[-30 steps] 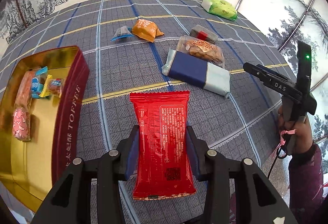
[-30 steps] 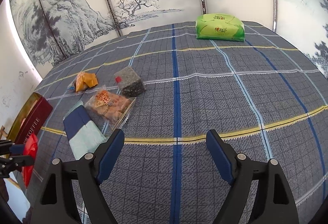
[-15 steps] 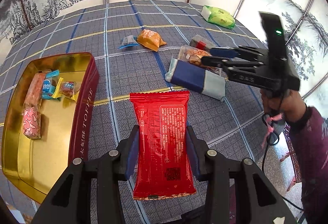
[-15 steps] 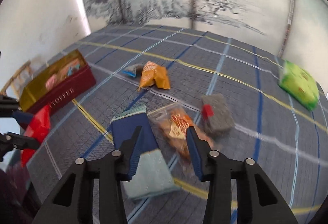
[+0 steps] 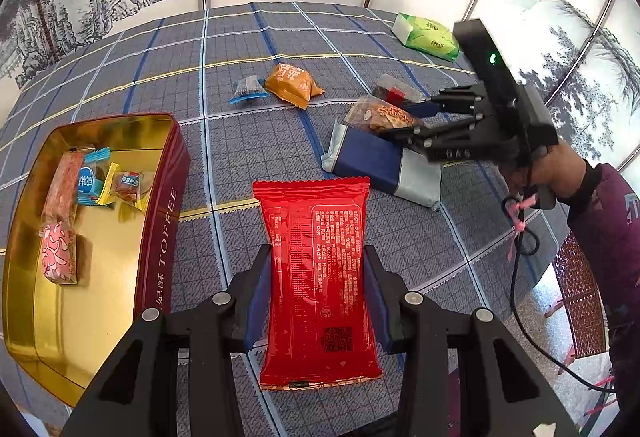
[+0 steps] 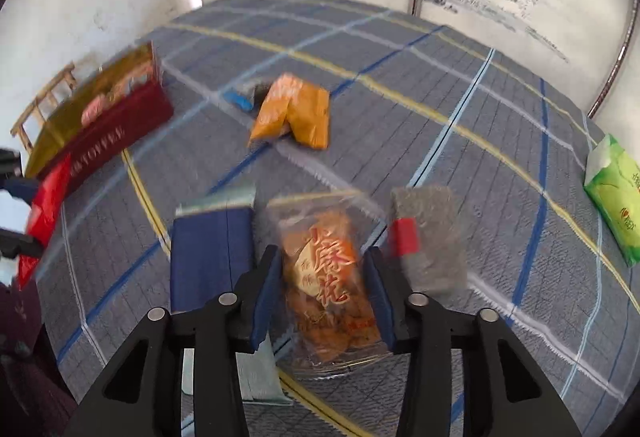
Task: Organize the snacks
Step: 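Carry the red snack bar over the gold tin and release it with the left gripper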
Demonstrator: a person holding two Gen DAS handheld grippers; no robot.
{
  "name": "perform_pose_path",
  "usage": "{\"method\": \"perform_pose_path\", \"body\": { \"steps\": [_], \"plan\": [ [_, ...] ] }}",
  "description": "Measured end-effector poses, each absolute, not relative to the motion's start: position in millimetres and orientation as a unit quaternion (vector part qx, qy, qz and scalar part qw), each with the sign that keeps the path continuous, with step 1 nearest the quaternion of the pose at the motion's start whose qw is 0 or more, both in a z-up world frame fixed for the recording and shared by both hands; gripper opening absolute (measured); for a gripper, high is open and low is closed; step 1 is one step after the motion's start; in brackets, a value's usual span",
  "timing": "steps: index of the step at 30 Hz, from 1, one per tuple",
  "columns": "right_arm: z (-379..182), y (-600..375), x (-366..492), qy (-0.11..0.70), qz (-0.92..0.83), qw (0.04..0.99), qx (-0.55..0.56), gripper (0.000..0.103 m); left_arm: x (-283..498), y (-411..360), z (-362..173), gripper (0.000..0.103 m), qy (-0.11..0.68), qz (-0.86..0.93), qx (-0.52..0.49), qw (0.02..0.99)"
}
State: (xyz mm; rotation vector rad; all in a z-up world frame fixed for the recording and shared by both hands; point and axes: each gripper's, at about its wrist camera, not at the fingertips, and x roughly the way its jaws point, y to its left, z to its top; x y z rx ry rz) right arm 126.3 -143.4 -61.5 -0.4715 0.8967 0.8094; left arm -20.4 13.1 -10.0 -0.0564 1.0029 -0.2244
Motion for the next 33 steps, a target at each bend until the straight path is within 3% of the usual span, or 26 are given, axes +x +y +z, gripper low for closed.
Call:
{"method": "perform_pose_path", "body": {
  "steps": [9, 15, 20, 33],
  "plan": [
    [-57.8, -154.5, 110.5, 0.397, 0.318, 0.840, -0.188, 0.041, -24.0, 13.4, -6.6, 0.039, 0.474, -0.106, -0.025, 0.874],
    [-26.4, -238.8, 59.5, 0.332, 0.261, 0.906, -0.026, 0.041, -29.2, 18.9, 1.7, 0.039, 0.457, -0.109, -0.032, 0.882],
    [-46.0, -302.1, 82.0, 0.366, 0.172, 0.912, 0.072, 0.041, -38.8, 18.2, 7.3, 0.039, 0.449, -0.114, -0.027, 0.886],
    [-67.1, -319.4, 103.5, 0.394, 0.106, 0.907, 0.099, 0.041, -56.4, 50.2, 24.6, 0.039, 0.412, -0.071, -0.015, 0.908]
  ]
}}
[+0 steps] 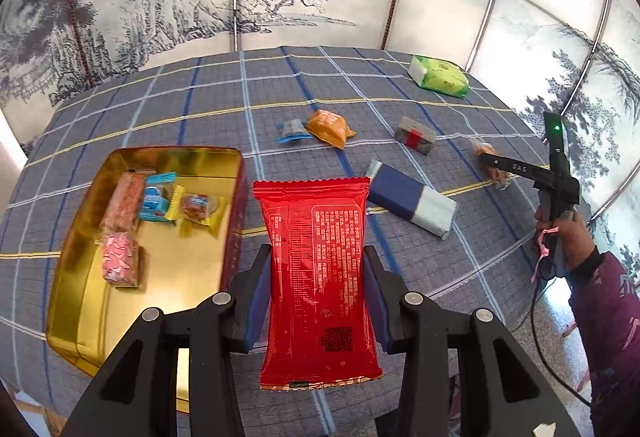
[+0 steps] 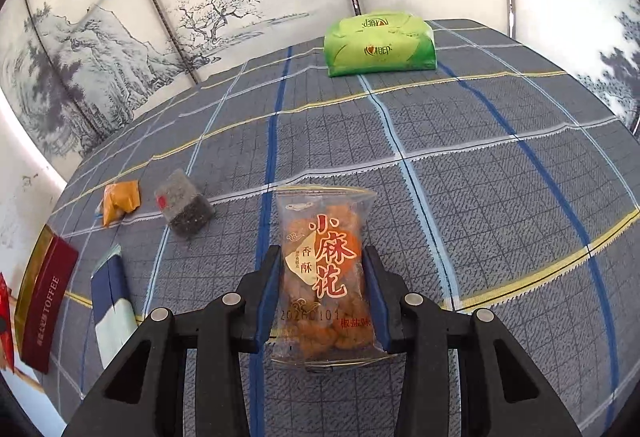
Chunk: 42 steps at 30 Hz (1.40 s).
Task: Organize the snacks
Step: 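Carry the red snack bar over the gold tin and release it with the left gripper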
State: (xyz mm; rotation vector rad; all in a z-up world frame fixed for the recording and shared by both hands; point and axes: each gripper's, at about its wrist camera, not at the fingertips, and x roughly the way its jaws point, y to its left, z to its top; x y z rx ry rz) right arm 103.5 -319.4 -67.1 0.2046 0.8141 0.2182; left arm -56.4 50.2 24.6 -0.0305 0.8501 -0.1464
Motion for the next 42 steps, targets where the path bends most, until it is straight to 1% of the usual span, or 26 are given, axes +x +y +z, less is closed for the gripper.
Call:
{"method": "perform_pose_path", "body": {
  "steps": [13, 24, 42],
  "plan": [
    [-68.9, -309.9, 104.3, 0.398, 0.092, 0.910, 0.071, 0.041, -69.7, 116.1, 21.6, 0.039, 0.400, -0.017, -0.031, 0.916],
    [-68.3, -309.8, 103.7, 0.398, 0.092, 0.910, 0.072, 0.041, -73.6, 185.8, -1.5, 0.039, 0.411, 0.048, -0.026, 0.910],
    [-67.8, -308.8, 103.6, 0.399, 0.092, 0.910, 0.070, 0.041, -55.3, 209.1, -26.0, 0.039, 0.419, 0.076, -0.021, 0.905]
  ]
}}
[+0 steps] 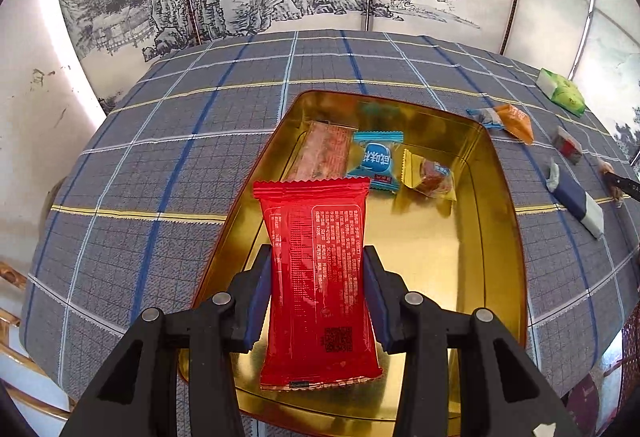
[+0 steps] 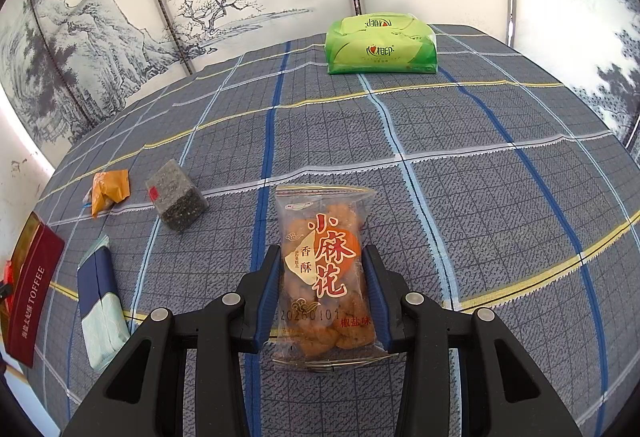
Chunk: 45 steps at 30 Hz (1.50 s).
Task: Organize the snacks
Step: 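Carry the red snack bar over the gold tin and release it with the left gripper, then carry the dough-twist pack over the tin and release it with the right gripper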
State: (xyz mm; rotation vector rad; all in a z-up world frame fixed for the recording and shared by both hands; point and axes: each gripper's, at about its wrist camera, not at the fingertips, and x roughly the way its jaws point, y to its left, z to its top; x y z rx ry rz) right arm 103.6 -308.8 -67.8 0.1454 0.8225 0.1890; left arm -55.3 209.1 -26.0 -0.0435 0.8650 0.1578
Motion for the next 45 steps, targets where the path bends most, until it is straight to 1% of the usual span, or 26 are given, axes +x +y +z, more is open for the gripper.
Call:
{"method": "perform_pose_path", "body": {
  "steps": [10, 14, 15, 16, 17, 19, 25, 33, 37, 41, 45],
  "plan": [
    [-68.0, -308.7, 103.7, 0.399, 0.091, 0.910, 0.069, 0.041, -52.9, 214.5, -31.4, 0.040, 0.419, 0.084, -0.025, 0.904],
    [-67.8, -308.2, 103.6, 0.399, 0.091, 0.910, 0.068, 0.041, -56.9, 212.8, -28.8, 0.042, 0.408, 0.091, -0.020, 0.908],
    [-67.9, -308.5, 103.2, 0.399, 0.090, 0.910, 0.068, 0.041, -59.1, 211.9, -26.7, 0.044, 0.403, 0.093, -0.019, 0.910],
    [-67.8, -308.4, 103.2, 0.399, 0.091, 0.910, 0.068, 0.041, -61.8, 210.6, -23.9, 0.051, 0.394, 0.094, -0.017, 0.914],
    [-67.6, -307.8, 103.3, 0.399, 0.091, 0.910, 0.069, 0.041, -63.9, 210.0, -22.1, 0.062, 0.388, 0.095, -0.016, 0.917],
    [-67.6, -308.0, 102.7, 0.399, 0.090, 0.910, 0.068, 0.041, -69.0, 206.9, -16.7, 0.068, 0.370, 0.102, -0.012, 0.924],
    [-67.9, -308.1, 101.2, 0.399, 0.092, 0.910, 0.072, 0.041, -83.5, 192.0, -9.3, 0.069, 0.336, 0.115, 0.002, 0.935],
    [-68.8, -302.8, 75.3, 0.395, 0.107, 0.908, 0.092, 0.041, -104.7, 182.0, -1.5, 0.069, 0.304, 0.110, -0.016, 0.946],
    [-67.2, -296.0, 57.2, 0.390, 0.118, 0.907, 0.104, 0.041, -111.5, 177.8, 4.0, 0.071, 0.287, 0.119, -0.016, 0.950],
    [-60.3, -283.5, 35.4, 0.382, 0.136, 0.907, 0.113, 0.041, -119.5, 184.1, 7.1, 0.077, 0.273, 0.127, -0.045, 0.953],
    [-44.7, -258.1, 18.5, 0.372, 0.166, 0.907, 0.105, 0.041, -123.0, 189.3, 6.6, 0.077, 0.288, 0.116, -0.066, 0.948]
  ]
}}
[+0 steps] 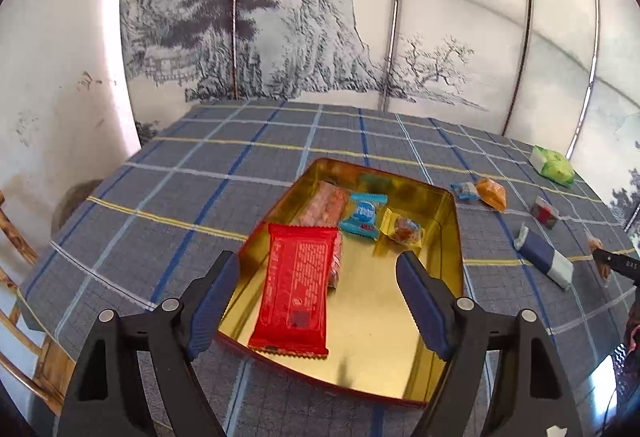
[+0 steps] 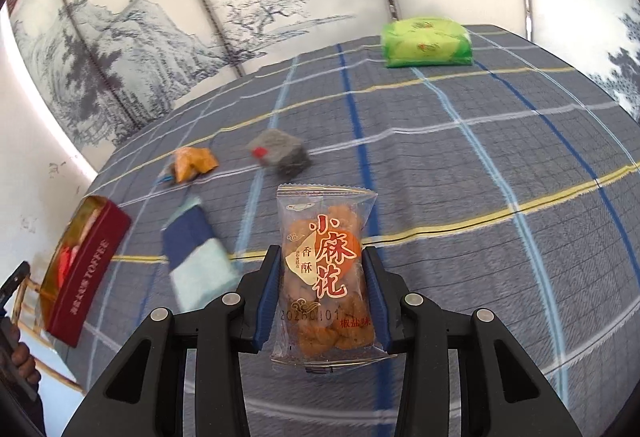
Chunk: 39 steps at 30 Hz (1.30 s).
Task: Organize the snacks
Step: 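Carry the dough-twist pack over the tin and release it with the right gripper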
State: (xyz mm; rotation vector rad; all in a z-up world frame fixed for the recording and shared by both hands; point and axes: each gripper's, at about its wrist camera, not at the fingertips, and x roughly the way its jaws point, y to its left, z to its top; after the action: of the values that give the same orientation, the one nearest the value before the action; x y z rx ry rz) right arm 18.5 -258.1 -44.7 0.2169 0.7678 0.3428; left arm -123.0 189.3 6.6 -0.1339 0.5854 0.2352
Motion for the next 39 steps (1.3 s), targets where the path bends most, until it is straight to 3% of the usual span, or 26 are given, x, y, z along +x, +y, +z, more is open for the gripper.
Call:
{"method": "perform_pose_path", "body": {
  "steps": [4, 7, 16, 26, 39],
  "plan": [
    [-22.1, -217.1, 8.8, 0.357, 0.215, 0.904, 0.095, 0.041, -126.9, 187.1, 6.1, 0.077, 0.296, 0.120, -0.047, 0.947],
    [-2.1, -173.3, 0.6, 0.345, 0.267, 0.896, 0.081, 0.041, -130.5, 187.9, 7.1, 0.085, 0.298, 0.127, -0.046, 0.945],
    [23.8, -38.4, -11.8, 0.352, 0.414, 0.836, 0.075, 0.041, -142.4, 195.6, 10.9, 0.085, 0.295, 0.149, -0.029, 0.943],
    [-2.5, 66.1, -12.0, 0.402, 0.449, 0.797, 0.033, 0.041, -156.1, 203.7, 13.5, 0.087, 0.279, 0.156, -0.021, 0.947],
    [-28.7, 95.6, 2.9, 0.436, 0.416, 0.797, 0.025, 0.041, -160.3, 211.5, 12.1, 0.089, 0.277, 0.149, -0.034, 0.949]
  ]
}}
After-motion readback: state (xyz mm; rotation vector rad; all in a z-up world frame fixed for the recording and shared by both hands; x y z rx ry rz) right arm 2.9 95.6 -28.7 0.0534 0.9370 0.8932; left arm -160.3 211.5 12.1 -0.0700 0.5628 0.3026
